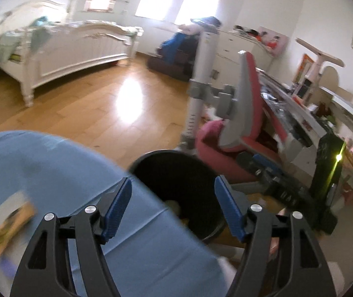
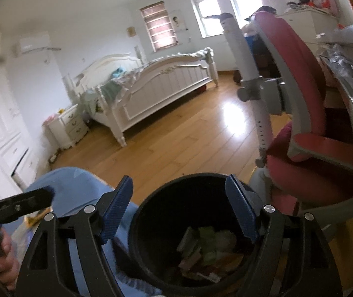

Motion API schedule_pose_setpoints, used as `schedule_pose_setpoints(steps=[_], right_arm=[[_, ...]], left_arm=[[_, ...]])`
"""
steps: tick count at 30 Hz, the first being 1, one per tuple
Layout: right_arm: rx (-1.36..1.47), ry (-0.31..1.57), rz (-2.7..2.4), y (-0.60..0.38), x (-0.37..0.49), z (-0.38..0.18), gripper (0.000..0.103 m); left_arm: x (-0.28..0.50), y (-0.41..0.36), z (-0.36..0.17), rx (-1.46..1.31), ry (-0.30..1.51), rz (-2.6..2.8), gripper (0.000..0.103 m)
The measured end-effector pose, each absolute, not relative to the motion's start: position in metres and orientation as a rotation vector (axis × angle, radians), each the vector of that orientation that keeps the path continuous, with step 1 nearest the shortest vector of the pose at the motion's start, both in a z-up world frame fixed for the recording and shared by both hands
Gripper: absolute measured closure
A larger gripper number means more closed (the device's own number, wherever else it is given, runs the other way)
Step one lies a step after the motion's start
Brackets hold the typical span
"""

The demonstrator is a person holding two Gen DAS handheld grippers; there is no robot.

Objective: Collect trash
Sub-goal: 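Move both grippers back to the table toward the blue tube and snack bar, then grasp the blue tube with the left gripper while the right grasps the gold snack bar, then carry the blue tube and snack bar to the bin and release them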

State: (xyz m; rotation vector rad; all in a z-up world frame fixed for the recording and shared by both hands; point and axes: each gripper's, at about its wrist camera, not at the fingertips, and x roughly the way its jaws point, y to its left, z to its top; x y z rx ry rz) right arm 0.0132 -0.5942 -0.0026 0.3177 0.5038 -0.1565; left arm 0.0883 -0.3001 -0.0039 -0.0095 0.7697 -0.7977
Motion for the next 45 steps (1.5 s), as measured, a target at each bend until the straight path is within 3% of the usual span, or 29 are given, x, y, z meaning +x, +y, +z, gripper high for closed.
schedule_pose_setpoints(steps=[2, 8, 16, 17, 21, 24, 29, 31, 33, 36, 39, 45], right_arm=[[0.302, 0.514, -0.125, -0.581, 0.016, -0.001, 0.026], [0.252, 0.545, -0.019, -0.532, 0.032, 0.003, 0.026], [0.139, 0.597, 0.128, -0.448, 0.05, 0.012, 0.026], [0.112, 0.607, 0.15, -0.438, 0.053, 0.012, 0.026], [-0.046, 0.663, 0.265, -0.385, 0.078, 0.01, 0.026], [-0.209, 0.718, 0.39, -0.339, 0.099, 0.0, 0.026], [-0.424, 0.795, 0.537, -0.286, 0.138, -0.019, 0.026], [-0.437, 0.884, 0.588, -0.273, 0.159, -0.028, 0.034], [-0.413, 0.946, 0.62, -0.267, 0.168, -0.035, 0.048], [-0.358, 0.965, 0.654, -0.259, 0.17, -0.034, 0.08], [-0.296, 0.948, 0.638, -0.259, 0.163, -0.029, 0.089], [-0.033, 0.733, 0.571, -0.295, 0.123, 0.021, 0.09]], left_arm=[[0.083, -0.273, -0.006, -0.006, 0.761, -0.714, 0.017], [0.079, -0.213, -0.027, 0.09, 0.805, -0.404, 0.017], [0.082, -0.174, -0.066, 0.183, 0.912, -0.3, 0.027], [0.081, -0.165, -0.065, 0.187, 0.907, -0.296, 0.031], [0.085, -0.135, -0.06, 0.171, 0.892, -0.313, 0.072], [0.092, -0.113, -0.059, 0.148, 0.886, -0.337, 0.083], [0.097, -0.088, -0.06, 0.081, 0.882, -0.436, 0.085], [0.099, -0.083, -0.06, 0.049, 0.887, -0.467, 0.086], [0.1, -0.079, -0.061, 0.021, 0.89, -0.48, 0.086], [0.1, -0.074, -0.06, -0.014, 0.884, -0.488, 0.087], [0.096, -0.075, -0.057, -0.007, 0.858, -0.485, 0.087], [0.088, -0.091, -0.034, 0.0, 0.775, -0.506, 0.087]])
